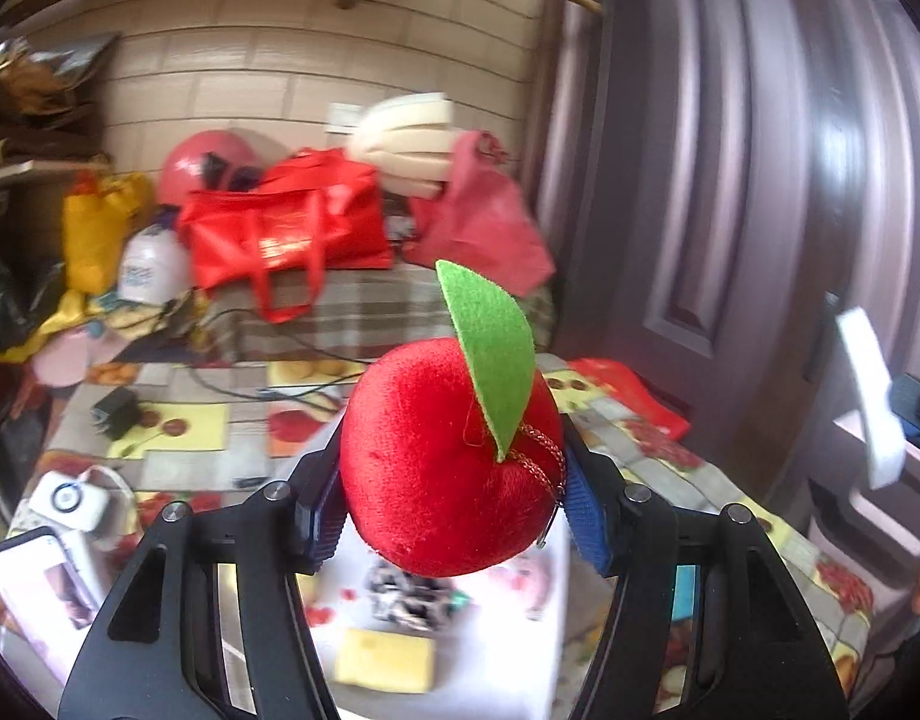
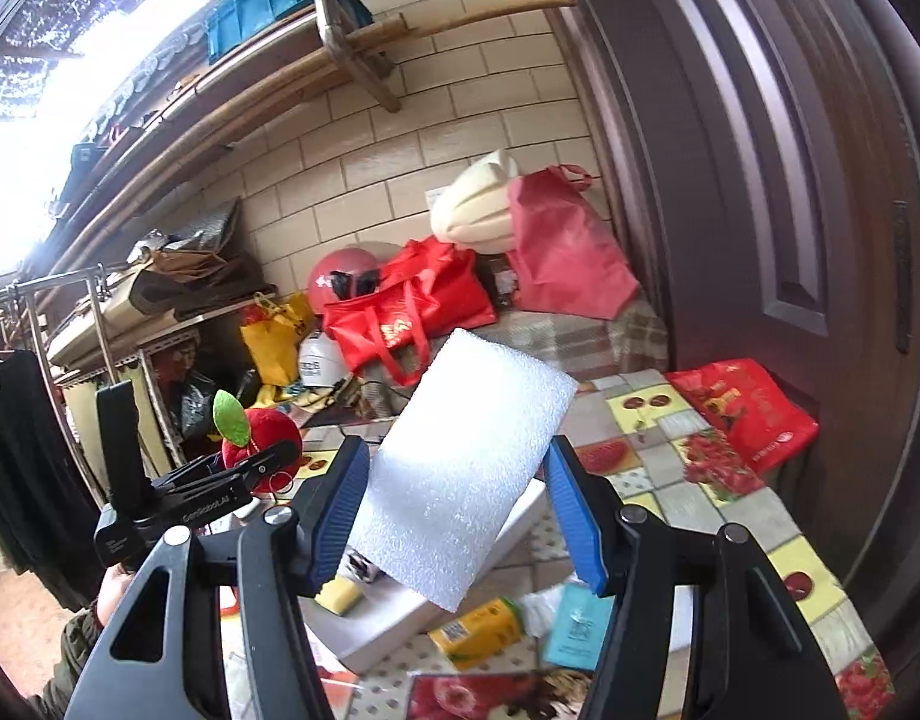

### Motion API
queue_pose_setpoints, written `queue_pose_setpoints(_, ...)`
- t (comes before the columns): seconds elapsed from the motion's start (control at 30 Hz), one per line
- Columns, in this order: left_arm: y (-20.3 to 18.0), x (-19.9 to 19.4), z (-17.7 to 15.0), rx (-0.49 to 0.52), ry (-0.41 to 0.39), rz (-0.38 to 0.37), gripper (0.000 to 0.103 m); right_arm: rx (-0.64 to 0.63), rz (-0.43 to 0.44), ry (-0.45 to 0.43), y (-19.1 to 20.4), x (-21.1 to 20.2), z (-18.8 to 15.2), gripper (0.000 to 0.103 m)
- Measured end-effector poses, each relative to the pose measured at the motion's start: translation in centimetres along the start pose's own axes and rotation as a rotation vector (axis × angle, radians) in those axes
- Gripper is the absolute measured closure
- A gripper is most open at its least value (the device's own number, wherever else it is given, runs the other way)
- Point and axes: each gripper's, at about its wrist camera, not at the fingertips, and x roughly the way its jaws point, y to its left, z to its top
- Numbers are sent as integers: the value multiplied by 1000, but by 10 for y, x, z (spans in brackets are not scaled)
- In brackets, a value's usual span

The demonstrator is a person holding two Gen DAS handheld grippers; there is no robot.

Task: Organize soft objects
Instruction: 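Carry the apple and foam sheet over the tray and release them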

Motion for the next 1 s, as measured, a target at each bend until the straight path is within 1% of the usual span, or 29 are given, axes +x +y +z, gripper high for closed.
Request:
queue_pose_setpoints(0.13, 18, 10, -5, -28, 25, 35, 42, 9, 43, 28, 10, 18, 2, 43)
queue_pose_setpoints(0.43, 21, 29, -16, -13, 75, 72, 42, 52, 110, 126, 20, 68, 1, 43)
queue_pose_setpoints(0.57, 21, 33, -20, -10, 86, 84, 42, 79, 117, 176, 20, 92, -4, 43)
queue_pose_setpoints(0.73, 25, 39, -24, -15, 104, 93, 42, 158, 136, 278, 15, 130, -18, 43)
queue_pose_setpoints(0.83, 27, 44, -28, -23, 120, 94, 42, 208, 130, 342, 12, 156, -32, 43)
queue_pose_setpoints(1.0, 33, 58, -37, -39, 158, 98, 42, 258, 107, 412, 8, 193, -50, 43)
